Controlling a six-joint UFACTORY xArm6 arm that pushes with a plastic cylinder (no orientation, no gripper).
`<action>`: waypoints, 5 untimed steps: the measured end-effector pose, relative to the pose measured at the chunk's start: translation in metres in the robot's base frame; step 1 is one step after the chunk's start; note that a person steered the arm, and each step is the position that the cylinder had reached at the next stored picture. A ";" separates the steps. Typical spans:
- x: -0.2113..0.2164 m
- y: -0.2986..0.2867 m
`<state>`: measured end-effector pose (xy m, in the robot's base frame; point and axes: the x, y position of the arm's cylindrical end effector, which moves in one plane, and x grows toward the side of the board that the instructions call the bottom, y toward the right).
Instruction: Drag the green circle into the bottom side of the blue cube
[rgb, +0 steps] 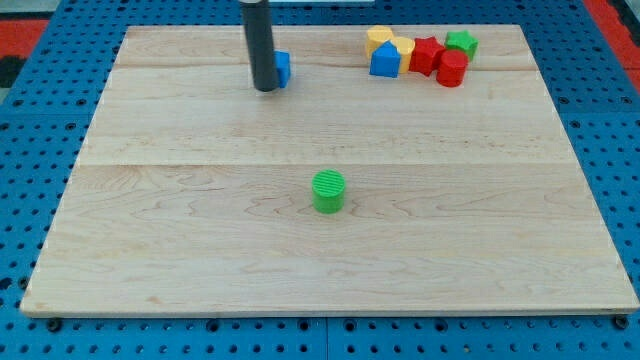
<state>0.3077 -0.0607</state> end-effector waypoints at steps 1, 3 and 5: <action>-0.004 0.034; -0.051 -0.004; -0.055 -0.117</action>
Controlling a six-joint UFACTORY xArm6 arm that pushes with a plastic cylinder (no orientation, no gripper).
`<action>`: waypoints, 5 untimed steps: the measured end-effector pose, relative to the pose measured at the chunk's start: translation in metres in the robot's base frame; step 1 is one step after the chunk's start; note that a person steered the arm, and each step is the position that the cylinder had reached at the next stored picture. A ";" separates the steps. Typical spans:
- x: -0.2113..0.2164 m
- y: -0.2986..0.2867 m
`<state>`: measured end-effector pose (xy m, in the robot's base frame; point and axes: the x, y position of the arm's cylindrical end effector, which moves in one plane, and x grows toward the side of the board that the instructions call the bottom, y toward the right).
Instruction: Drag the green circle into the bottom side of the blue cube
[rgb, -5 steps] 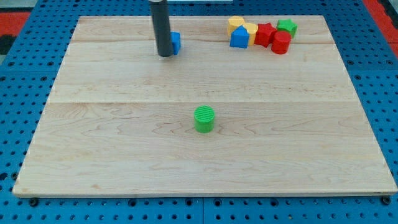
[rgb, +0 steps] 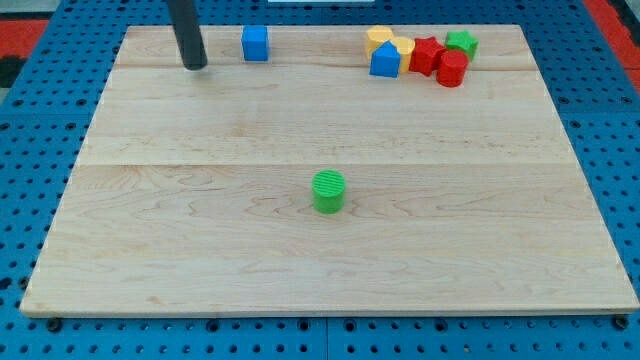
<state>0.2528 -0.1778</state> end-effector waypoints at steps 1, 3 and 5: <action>-0.008 0.038; 0.039 0.108; 0.146 0.223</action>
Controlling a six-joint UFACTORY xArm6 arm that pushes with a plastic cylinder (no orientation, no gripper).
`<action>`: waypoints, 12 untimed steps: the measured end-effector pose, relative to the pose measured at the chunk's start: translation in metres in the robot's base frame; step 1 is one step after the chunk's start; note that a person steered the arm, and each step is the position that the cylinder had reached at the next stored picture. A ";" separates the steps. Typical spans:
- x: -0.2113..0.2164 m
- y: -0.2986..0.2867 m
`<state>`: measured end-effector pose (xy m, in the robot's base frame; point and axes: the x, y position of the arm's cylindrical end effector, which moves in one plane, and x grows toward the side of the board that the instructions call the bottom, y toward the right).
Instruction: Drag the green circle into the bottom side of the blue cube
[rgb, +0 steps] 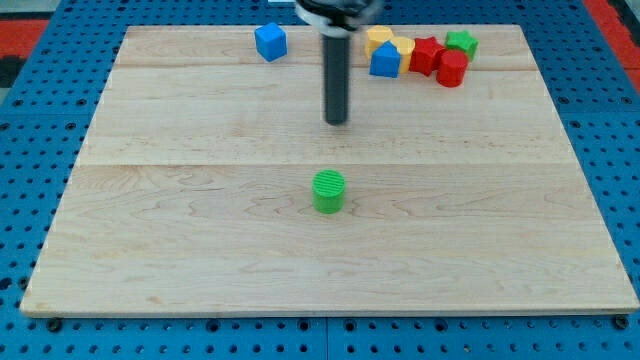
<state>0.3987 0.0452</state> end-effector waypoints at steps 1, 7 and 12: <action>0.066 0.040; 0.099 -0.163; 0.002 -0.095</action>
<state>0.4003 -0.0499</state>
